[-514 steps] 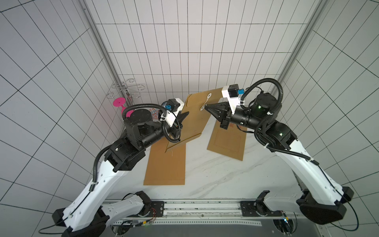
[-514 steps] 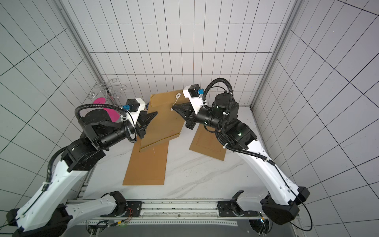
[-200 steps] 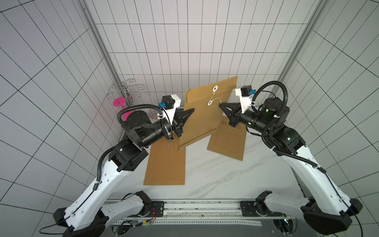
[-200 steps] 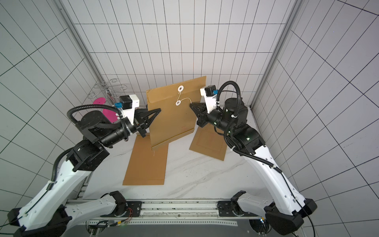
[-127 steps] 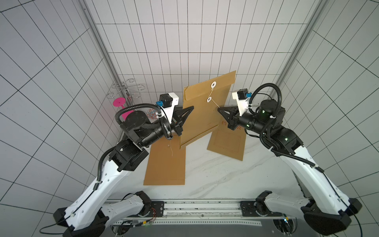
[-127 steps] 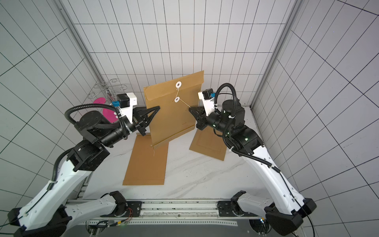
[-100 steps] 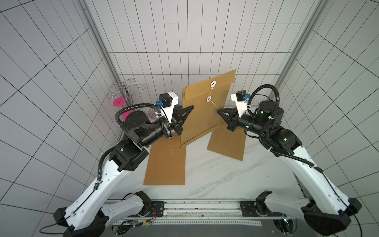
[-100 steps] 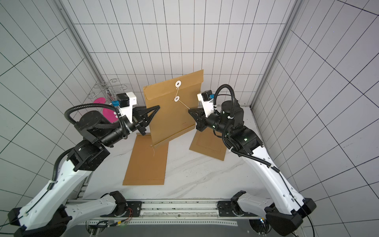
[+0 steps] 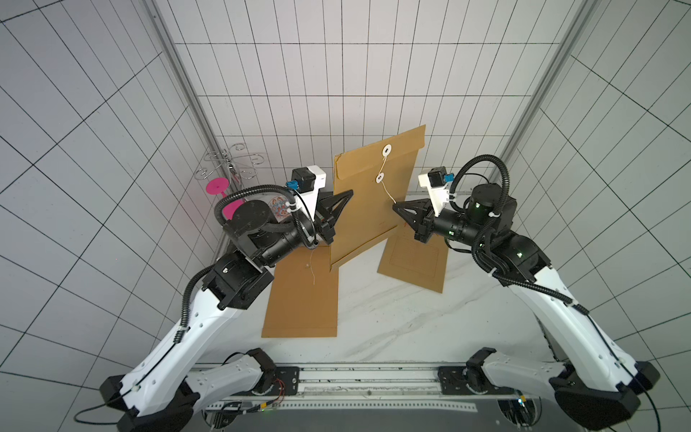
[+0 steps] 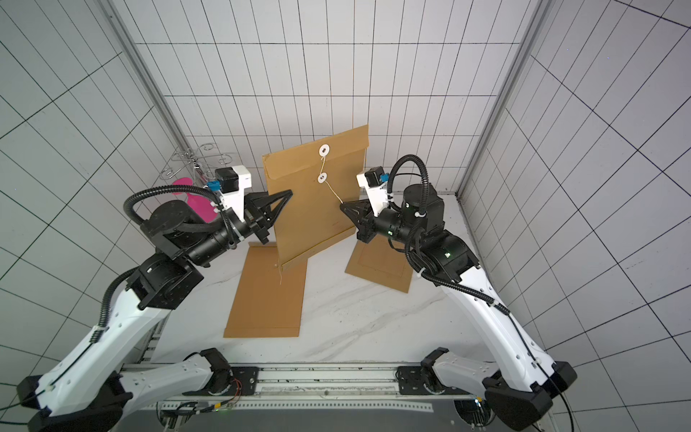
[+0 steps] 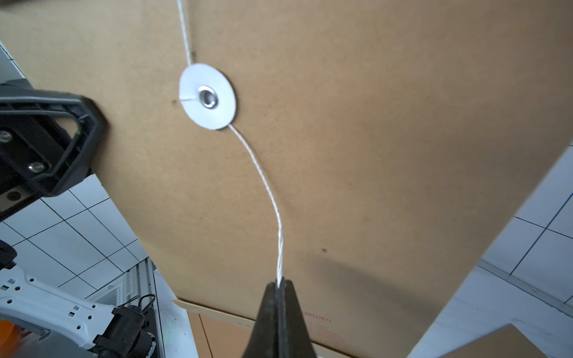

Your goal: Open the file bag

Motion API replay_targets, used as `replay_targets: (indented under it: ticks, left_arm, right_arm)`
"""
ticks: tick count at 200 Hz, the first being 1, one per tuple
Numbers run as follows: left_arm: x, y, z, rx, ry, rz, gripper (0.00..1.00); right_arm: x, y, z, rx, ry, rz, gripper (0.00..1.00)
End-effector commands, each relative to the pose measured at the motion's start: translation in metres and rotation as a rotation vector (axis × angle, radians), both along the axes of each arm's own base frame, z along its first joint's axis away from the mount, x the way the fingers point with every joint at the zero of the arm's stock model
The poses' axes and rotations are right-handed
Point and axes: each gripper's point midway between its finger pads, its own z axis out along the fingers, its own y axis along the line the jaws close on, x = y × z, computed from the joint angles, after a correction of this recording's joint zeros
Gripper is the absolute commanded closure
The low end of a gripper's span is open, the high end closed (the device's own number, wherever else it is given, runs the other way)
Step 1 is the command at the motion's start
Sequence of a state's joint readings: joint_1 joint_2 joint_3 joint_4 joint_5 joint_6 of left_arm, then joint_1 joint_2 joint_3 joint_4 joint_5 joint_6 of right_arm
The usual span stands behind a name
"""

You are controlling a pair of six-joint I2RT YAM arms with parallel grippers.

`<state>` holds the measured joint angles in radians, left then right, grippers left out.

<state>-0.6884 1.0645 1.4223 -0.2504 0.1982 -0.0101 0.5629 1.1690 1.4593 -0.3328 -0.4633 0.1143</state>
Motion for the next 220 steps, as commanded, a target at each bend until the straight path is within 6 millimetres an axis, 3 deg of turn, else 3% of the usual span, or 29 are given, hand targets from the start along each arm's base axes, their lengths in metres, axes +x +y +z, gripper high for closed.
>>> replay_targets:
  ticks: [1, 101, 162, 220]
  left_arm:
    - [0.006, 0.004, 0.007, -0.015, -0.014, 0.044, 1.00]
    - [0.019, 0.003, 0.009, -0.024, 0.005, 0.093, 1.00]
    - [0.026, 0.004, -0.002, 0.011, 0.015, 0.131, 1.00]
    - [0.031, 0.004, -0.019, 0.077, 0.023, 0.174, 1.00]
  right_arm:
    - [-0.004, 0.009, -0.003, 0.000, 0.001, 0.054, 1.00]
    - [-0.011, 0.048, -0.009, -0.002, 0.036, 0.163, 1.00]
    - [-0.017, 0.065, -0.006, 0.002, 0.028, 0.208, 1.00]
    - [-0.020, 0.068, -0.002, 0.006, 0.019, 0.218, 1.00]
